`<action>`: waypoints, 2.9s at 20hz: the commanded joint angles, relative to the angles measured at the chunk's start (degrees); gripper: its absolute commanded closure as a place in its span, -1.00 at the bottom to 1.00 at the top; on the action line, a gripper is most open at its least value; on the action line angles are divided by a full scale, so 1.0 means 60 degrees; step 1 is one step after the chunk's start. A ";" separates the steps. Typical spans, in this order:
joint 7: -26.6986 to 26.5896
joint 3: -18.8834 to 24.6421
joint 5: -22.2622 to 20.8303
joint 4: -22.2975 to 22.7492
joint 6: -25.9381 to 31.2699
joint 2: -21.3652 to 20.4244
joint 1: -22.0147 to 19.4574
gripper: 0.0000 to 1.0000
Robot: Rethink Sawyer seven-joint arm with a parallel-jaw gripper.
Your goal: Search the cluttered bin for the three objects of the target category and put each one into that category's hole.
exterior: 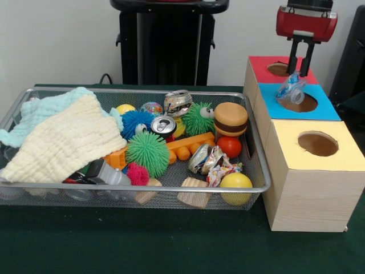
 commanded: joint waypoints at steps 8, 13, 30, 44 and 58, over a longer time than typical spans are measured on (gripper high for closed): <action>0.2058 0.0484 0.0466 -0.0202 -0.0466 0.0603 0.0071 1.00; 0.2096 0.0563 0.0523 -0.0130 -0.0581 0.0631 0.0088 1.00; 0.1817 0.0735 0.0412 -0.0095 -0.0455 0.0464 -0.0159 -1.00; -0.0316 0.1710 -0.1039 0.0796 0.0141 -0.1225 -0.2820 -1.00; -0.0300 0.3844 -0.4297 0.1699 -0.1441 -0.1087 -0.6173 -1.00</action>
